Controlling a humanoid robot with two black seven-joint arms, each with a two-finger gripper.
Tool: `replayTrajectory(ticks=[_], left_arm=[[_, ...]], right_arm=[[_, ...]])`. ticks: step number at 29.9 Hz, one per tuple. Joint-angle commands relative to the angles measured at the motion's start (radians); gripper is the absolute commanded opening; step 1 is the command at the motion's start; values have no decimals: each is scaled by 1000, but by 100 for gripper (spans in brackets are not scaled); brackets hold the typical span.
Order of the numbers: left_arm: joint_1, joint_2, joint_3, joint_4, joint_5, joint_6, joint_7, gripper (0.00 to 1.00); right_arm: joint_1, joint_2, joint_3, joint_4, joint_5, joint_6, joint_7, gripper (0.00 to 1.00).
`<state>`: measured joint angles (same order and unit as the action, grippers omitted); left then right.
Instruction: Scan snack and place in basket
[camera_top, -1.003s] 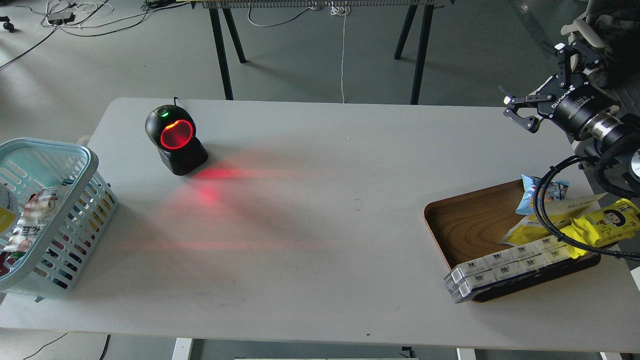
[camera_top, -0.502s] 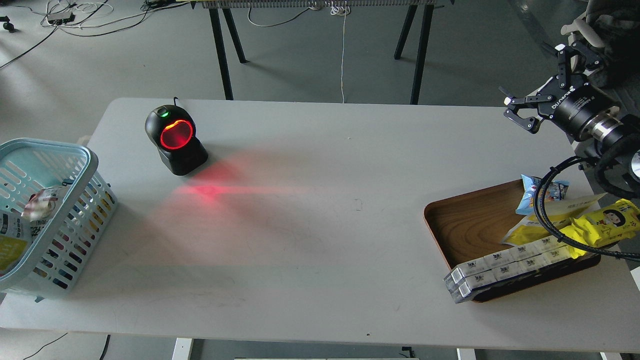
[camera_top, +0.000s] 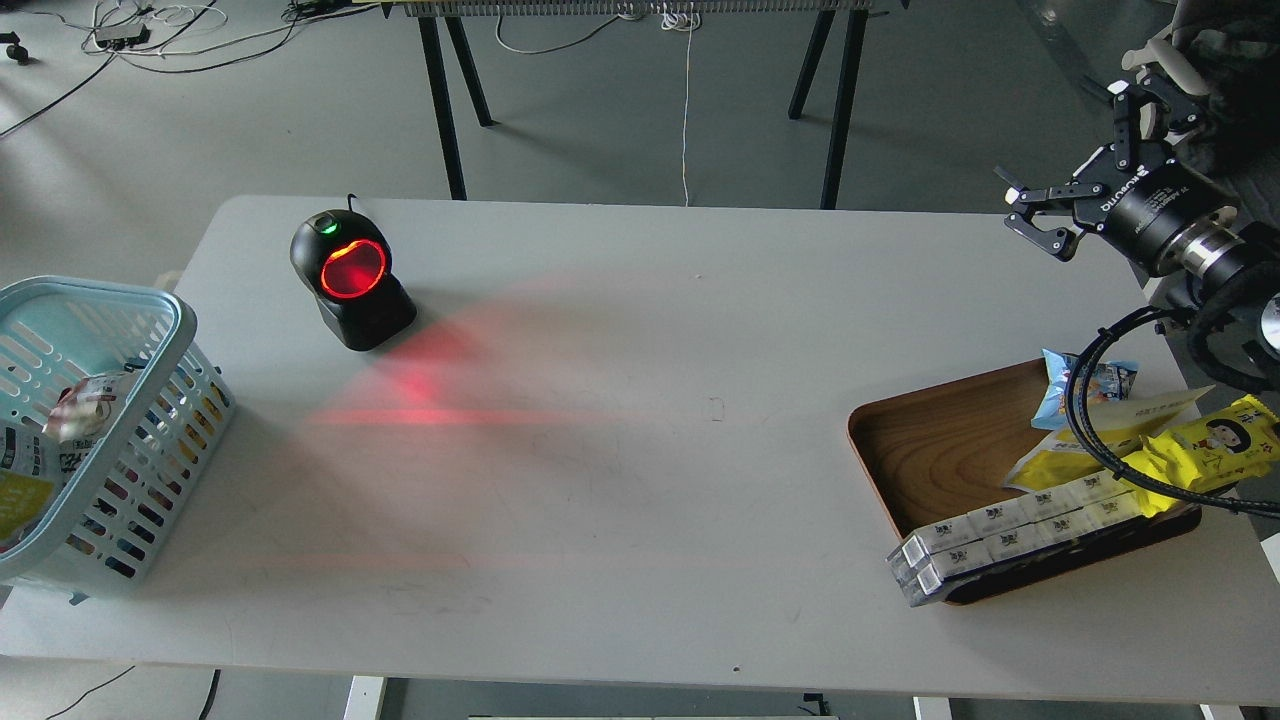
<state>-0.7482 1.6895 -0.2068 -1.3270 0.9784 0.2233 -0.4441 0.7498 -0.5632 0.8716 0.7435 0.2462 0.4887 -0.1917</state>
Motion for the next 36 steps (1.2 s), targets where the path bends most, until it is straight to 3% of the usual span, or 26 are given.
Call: replayTrajectory(ticks=[1, 7, 11, 17, 23, 26, 30, 36], left_arm=[[-48, -74, -95, 3, -137, -48, 10, 96], [-174, -331, -197, 3, -421, -189, 64, 97], [-183, -499, -233, 40, -628, -217, 94, 98], [-183, -830, -321, 239, -886, -341, 192, 99], [-178, -1086, -400, 503, -984, -517, 226, 99], [-184, -1201, -472, 632, -1030, -587, 316, 99], [-174, -1266, -560, 677, -1050, -605, 436, 99], [-131, -1239, -563, 674, -1044, -712, 426, 99]], right_arm=[[16, 9, 3, -1, 1, 0, 0, 98], [43, 22, 7, -1, 1, 0, 0, 98], [52, 23, 7, -3, 1, 0, 0, 99], [60, 37, 3, 5, 1, -1, 0, 99], [-19, 32, 42, 86, 4, -5, 2, 99], [-61, 31, 90, 119, 2, -19, 2, 99], [-81, 28, 122, 112, 2, -33, 2, 99], [-72, 40, 121, 103, 1, -51, 2, 99]])
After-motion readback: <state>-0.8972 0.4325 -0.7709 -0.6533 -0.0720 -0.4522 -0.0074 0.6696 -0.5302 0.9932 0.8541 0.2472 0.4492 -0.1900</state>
